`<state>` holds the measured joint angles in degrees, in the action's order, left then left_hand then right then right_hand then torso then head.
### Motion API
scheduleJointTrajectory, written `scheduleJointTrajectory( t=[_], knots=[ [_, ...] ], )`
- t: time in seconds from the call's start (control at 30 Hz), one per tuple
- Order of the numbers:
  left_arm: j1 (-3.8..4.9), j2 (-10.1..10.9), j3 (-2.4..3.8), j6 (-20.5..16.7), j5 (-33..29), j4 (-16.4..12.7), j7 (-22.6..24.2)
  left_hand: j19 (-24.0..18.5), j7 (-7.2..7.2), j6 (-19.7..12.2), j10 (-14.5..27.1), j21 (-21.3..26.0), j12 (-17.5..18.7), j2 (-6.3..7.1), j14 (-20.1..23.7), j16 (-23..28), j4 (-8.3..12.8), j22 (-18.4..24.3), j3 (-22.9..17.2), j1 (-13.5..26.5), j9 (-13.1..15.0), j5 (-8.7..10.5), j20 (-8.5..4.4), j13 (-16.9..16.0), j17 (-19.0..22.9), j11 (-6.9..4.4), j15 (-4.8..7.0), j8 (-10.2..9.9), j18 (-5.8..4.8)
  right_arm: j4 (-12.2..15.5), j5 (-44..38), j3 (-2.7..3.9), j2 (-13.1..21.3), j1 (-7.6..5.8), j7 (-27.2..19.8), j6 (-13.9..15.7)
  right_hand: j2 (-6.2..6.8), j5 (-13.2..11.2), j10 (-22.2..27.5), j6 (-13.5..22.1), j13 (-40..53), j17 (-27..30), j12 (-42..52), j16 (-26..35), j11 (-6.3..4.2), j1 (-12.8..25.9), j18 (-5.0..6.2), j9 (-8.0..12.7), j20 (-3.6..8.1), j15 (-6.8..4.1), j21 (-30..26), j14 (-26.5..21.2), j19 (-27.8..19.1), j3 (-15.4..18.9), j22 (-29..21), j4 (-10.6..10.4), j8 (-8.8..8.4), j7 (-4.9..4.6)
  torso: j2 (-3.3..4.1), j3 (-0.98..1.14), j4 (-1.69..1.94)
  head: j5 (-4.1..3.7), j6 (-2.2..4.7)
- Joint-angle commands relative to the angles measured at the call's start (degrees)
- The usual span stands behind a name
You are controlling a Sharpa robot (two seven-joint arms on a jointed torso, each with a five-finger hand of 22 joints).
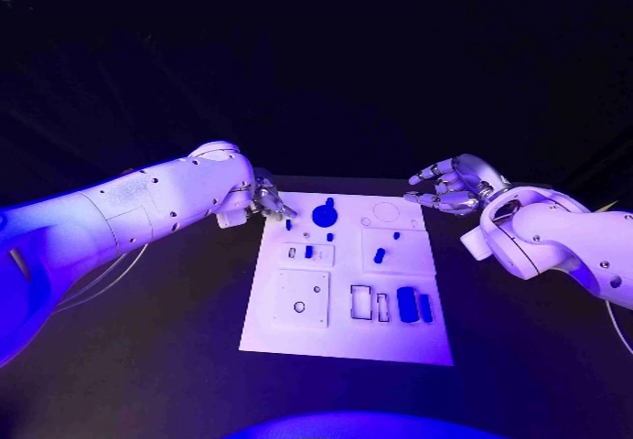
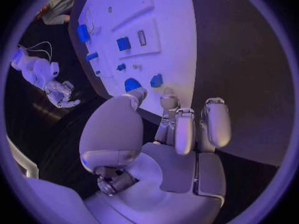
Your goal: Assemble the parts on the task board
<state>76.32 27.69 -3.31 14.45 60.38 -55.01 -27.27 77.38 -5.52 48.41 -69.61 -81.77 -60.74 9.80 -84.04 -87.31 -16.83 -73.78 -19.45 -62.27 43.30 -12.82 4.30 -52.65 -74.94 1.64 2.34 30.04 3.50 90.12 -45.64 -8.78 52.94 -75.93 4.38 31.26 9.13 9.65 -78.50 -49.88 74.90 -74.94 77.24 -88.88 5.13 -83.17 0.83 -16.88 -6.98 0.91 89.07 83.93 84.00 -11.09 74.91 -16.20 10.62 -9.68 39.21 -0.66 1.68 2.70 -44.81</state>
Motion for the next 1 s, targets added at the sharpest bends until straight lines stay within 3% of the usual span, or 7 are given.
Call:
scheduleJointTrajectory(
  t=[0.03, 0.67, 1.0],
  knots=[
    [-0.06, -0.28, -0.04, 1.84, 0.05, 0.16, 0.76, 0.07, -0.35, 0.13, 0.30, 0.10, -0.02, -0.57, -4.45, 0.03, 0.00, -0.04, 0.25, 0.07, -0.09, 0.37, 0.05, -0.04, -10.82, -0.04, -0.51, -0.24, 0.39, 0.11, -0.21, 0.00, -0.07, 0.03, -0.83, -0.09, -0.07, 0.14, -0.31, 0.50, 2.08, -11.46, 0.27, 0.24, -0.23, 0.71, -0.48, 0.11, 0.56, -0.35, -0.42, 5.20, 5.36, -0.45, 14.25, 0.01, 0.48, -0.16, 0.02, 0.00, -0.02, 0.11, 0.08],
    [-0.16, -0.72, -0.22, 2.66, -1.33, 0.53, 1.06, 0.43, -0.04, 1.23, -0.18, -0.12, -0.59, -1.69, -4.62, -0.26, 0.17, -0.51, 0.15, -0.99, -0.42, 0.20, 0.06, -0.44, -11.23, -0.30, -0.33, -0.09, 0.30, 0.11, -0.20, 0.00, -0.22, 0.03, -0.79, -0.18, -0.07, 0.14, -0.31, 0.50, 2.08, -11.46, 0.27, 0.24, -0.23, 0.71, -0.48, 0.11, 0.56, -0.35, -0.42, 5.20, 5.36, -0.45, 14.25, 0.01, 0.48, -0.16, -0.02, -0.02, 0.02, -0.04, -0.06],
    [-0.24, -0.89, -0.29, 2.20, -1.95, 0.86, 1.09, 0.64, 0.33, 1.91, -0.44, -0.24, -0.84, -3.41, -4.68, -0.38, 0.37, -0.80, -0.72, -4.13, -0.72, 0.00, -0.12, -0.48, -11.38, -0.64, -0.03, 0.03, 0.25, 0.18, -0.20, 0.00, -0.19, 0.03, -0.76, -0.19, -0.07, 0.14, -0.31, 0.50, 2.08, -11.46, 0.27, 0.24, -0.23, 0.71, -0.48, 0.11, 0.56, -0.35, -0.42, 5.20, 5.36, -0.45, 14.25, 0.01, 0.48, -0.16, -0.03, -0.04, 0.02, -0.13, -0.16]
  ],
)
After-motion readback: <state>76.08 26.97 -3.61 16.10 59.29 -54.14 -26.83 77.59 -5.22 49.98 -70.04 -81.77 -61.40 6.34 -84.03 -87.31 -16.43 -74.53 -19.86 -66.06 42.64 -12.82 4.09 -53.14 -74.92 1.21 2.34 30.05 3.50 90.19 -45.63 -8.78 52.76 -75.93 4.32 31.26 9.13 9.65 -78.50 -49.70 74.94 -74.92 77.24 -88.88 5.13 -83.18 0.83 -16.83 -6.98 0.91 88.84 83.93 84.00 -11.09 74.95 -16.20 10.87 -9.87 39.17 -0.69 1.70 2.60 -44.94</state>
